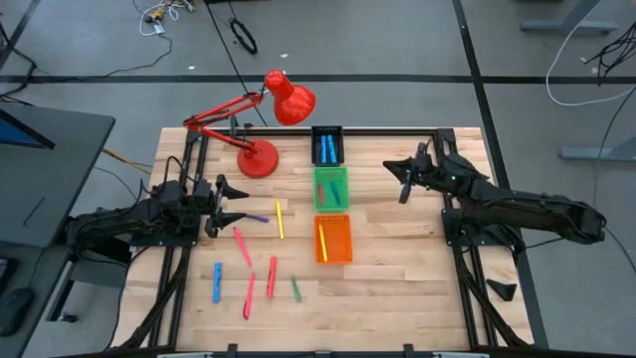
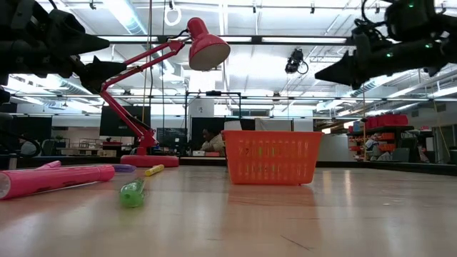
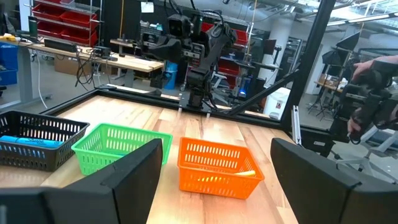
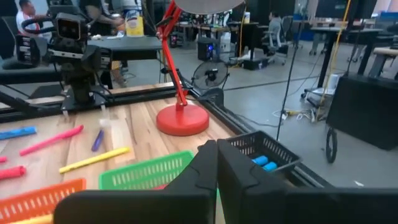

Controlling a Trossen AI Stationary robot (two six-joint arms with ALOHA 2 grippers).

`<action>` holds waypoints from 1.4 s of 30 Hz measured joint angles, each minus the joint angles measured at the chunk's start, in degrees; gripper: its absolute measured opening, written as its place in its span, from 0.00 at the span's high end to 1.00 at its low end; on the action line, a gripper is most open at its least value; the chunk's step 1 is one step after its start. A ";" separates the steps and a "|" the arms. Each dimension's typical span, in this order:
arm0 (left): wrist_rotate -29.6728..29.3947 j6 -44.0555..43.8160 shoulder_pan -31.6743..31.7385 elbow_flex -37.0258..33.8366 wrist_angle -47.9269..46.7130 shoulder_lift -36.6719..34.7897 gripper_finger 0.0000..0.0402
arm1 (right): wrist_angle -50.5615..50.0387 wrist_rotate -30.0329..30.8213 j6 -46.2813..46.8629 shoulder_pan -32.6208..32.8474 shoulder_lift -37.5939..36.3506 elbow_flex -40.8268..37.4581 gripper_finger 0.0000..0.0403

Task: Pick & Place Markers
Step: Put the orange highlighter into the black bin

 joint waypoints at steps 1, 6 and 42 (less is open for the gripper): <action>0.01 0.02 0.00 -0.01 0.00 -0.02 0.23 | 0.02 -0.02 -0.04 0.00 -1.04 -0.77 0.97; 0.01 0.02 -0.01 -0.02 -0.02 -0.02 0.23 | -0.05 -0.20 0.86 0.00 -5.69 -5.01 0.97; 0.00 0.00 0.01 -0.01 -0.01 -0.02 0.23 | -21.18 0.31 2.33 -0.07 -32.94 -11.81 0.97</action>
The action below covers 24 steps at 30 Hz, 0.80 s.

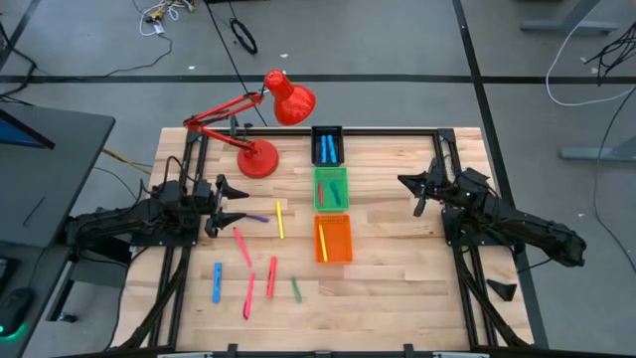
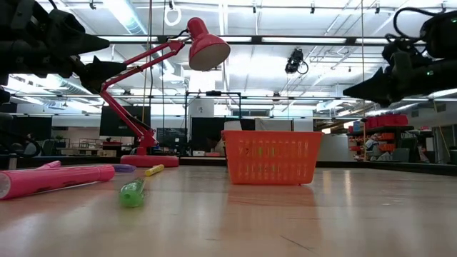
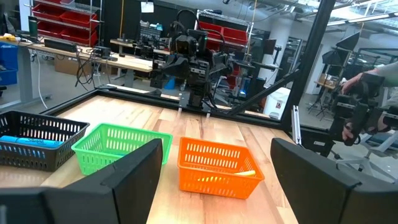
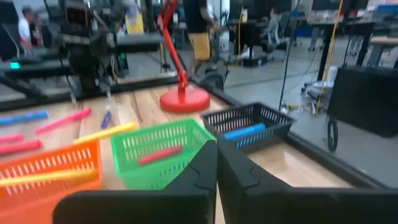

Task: Pick & Place Markers
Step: Put the orange highlighter into the black bin

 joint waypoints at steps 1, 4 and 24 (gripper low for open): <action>-0.01 0.00 -0.01 0.01 0.01 0.02 0.23 | 0.00 0.00 0.33 0.00 -0.92 0.00 0.97; 0.01 0.00 -0.01 0.01 0.01 0.01 0.23 | -0.01 0.02 1.20 0.00 -3.79 0.00 0.97; -0.01 0.00 -0.02 0.01 0.01 0.02 0.23 | 0.11 0.07 1.35 0.00 -6.35 0.04 0.97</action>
